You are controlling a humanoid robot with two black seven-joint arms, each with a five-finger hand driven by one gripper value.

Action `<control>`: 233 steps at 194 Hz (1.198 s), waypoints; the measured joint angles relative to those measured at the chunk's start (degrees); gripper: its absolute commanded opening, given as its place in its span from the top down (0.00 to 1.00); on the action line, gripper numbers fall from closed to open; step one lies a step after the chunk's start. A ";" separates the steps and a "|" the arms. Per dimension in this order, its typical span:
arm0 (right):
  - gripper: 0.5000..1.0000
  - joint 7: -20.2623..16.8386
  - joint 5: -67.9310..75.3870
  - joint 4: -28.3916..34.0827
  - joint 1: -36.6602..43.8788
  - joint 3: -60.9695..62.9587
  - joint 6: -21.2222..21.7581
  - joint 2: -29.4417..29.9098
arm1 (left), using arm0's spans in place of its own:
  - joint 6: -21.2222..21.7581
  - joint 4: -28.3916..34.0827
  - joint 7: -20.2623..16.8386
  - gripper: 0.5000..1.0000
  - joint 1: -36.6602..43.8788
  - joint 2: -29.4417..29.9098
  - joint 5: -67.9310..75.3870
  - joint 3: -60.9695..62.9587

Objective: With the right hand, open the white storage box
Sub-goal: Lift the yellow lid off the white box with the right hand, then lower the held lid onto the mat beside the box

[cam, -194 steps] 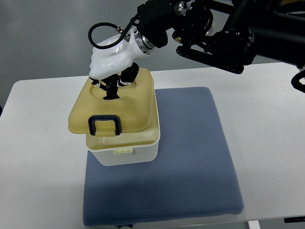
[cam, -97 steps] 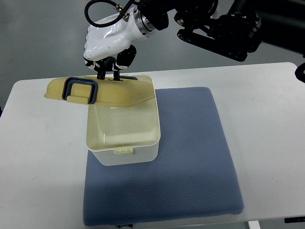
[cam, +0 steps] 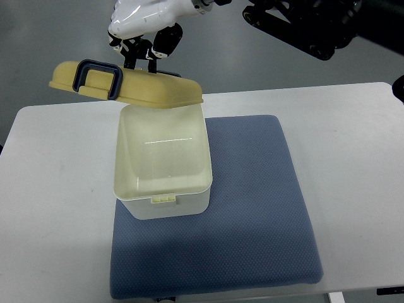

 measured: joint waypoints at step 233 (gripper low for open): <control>1.00 -0.01 4.65 -11.90 -11.18 -3.62 6.18 -16.38 | 0.20 0.00 0.09 0.00 -0.01 0.00 0.10 0.67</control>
